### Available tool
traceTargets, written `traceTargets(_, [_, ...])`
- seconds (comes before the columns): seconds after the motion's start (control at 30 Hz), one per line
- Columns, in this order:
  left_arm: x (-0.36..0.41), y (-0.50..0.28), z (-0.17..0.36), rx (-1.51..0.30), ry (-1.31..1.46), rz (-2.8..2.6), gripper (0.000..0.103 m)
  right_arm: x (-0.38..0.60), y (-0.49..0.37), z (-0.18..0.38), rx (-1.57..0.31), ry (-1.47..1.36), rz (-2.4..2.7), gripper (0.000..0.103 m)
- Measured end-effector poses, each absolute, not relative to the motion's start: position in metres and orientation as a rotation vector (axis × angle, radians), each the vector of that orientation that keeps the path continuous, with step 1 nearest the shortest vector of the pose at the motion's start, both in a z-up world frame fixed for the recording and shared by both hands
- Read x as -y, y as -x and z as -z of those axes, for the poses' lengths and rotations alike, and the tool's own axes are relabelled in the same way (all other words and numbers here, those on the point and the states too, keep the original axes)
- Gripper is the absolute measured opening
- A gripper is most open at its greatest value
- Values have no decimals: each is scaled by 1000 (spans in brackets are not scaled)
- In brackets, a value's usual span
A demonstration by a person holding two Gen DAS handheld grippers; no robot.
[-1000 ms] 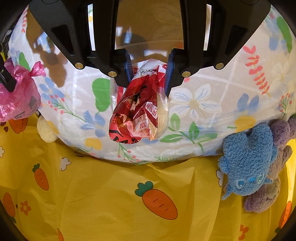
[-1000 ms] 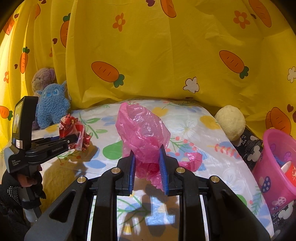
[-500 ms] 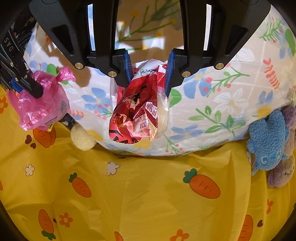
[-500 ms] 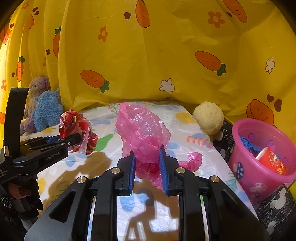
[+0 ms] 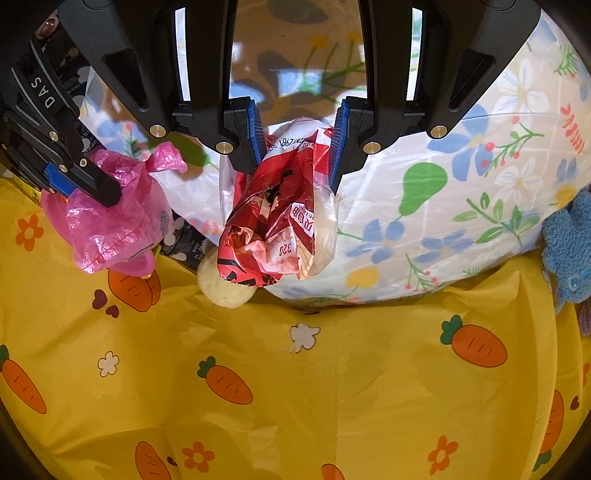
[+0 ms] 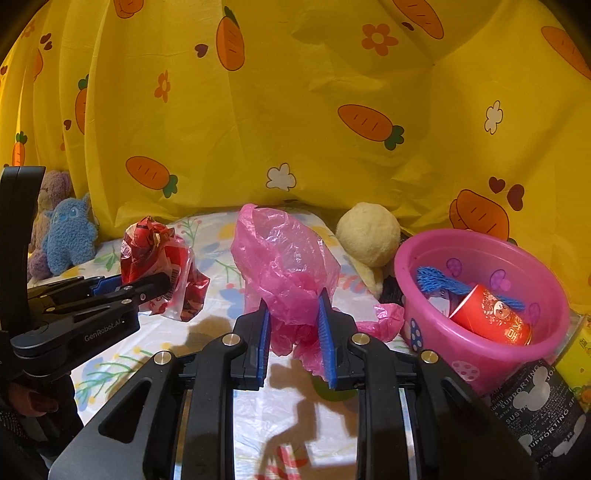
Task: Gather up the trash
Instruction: 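Lift and carry the snack wrapper and pink bag over the pink bucket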
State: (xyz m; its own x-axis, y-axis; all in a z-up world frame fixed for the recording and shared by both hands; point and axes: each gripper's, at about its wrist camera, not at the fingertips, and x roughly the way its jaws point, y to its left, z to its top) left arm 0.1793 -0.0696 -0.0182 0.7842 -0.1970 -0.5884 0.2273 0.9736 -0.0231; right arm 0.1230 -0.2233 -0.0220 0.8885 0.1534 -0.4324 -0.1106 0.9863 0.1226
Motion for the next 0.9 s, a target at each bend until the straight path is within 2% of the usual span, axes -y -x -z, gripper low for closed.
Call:
traceTargets(0.63, [200, -195, -5, -579, -128, 462, 30, 336, -119, 10, -388, -194, 93, 24])
traceTargets(0.9, [258, -221, 0, -616, -122, 581, 31, 390, -122, 8, -371, -276, 210, 24])
